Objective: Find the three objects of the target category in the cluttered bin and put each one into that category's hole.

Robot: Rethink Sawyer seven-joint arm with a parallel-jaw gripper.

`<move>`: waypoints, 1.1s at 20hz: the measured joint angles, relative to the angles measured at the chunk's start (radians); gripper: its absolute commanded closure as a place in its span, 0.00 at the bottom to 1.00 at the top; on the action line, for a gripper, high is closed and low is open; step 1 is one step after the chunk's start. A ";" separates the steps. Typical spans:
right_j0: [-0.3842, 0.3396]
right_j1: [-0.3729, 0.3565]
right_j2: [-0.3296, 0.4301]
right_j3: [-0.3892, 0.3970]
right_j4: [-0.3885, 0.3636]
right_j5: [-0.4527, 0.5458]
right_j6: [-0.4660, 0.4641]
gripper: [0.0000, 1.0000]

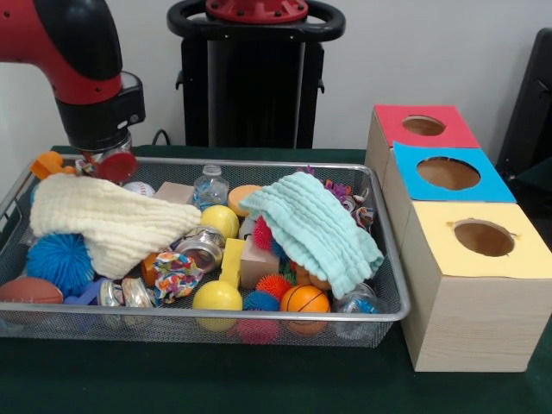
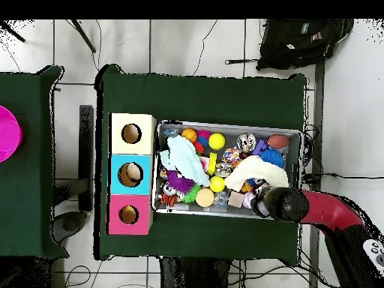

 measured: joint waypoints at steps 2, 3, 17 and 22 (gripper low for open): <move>0.001 0.000 0.000 0.000 0.000 -0.003 0.000 0.00; 0.002 0.000 0.000 0.000 0.000 -0.006 0.000 0.00; 0.092 0.085 0.002 -0.150 0.021 -0.056 0.000 0.00; 0.128 0.131 0.007 -0.215 0.034 -0.056 0.000 0.00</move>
